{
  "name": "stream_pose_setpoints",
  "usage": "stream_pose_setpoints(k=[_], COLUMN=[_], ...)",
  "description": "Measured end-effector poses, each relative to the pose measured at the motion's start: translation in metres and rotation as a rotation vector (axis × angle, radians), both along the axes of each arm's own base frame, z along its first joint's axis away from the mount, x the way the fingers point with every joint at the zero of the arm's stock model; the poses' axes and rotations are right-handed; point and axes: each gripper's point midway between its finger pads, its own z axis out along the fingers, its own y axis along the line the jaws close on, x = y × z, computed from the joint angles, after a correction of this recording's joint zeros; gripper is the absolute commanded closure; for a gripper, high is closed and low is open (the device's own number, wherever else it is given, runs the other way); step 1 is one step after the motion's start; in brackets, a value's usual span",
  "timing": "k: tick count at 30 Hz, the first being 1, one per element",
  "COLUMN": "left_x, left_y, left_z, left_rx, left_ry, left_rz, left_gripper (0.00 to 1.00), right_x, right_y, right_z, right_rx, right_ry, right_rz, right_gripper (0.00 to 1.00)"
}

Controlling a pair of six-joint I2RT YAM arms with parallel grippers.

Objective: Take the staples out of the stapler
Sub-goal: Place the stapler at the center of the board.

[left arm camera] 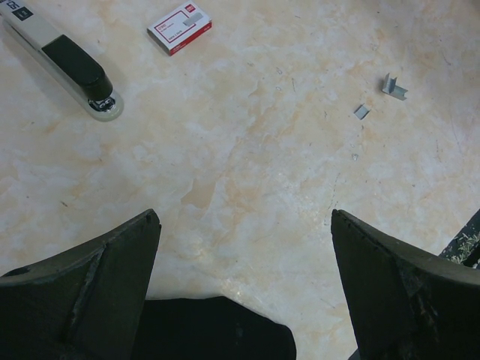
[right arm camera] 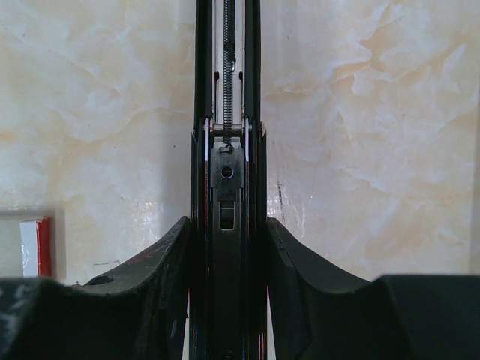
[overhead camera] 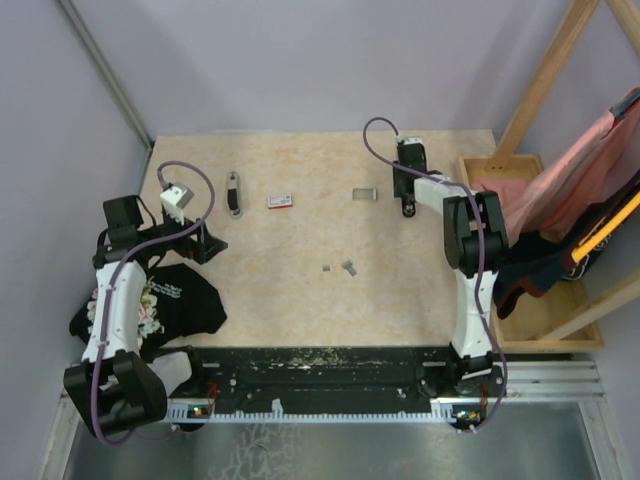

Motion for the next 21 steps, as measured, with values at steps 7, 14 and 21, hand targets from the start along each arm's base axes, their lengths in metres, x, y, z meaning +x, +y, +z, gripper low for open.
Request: stream_pose_setpoints(k=[7,14,21], left_x=[-0.0005,-0.0006,-0.0006], left_y=[0.0002,0.0003,0.0015], left_z=[0.0,0.0003,0.0004], left_rx=[-0.003,-0.006,-0.008], left_ry=[0.002,0.002,0.002], left_rz=[0.0,0.0,0.003], left_gripper=[0.0,0.0,0.0], right_x=[0.001,0.0015,0.001], right_y=[0.0005,-0.0017,-0.0012], right_z=[-0.0004,-0.0005,0.0015], right_rx=[0.017,0.021,0.025], right_ry=[0.003,0.003,0.011], right_rz=[0.007,0.005,0.008], right_gripper=[0.54,0.47,0.33])
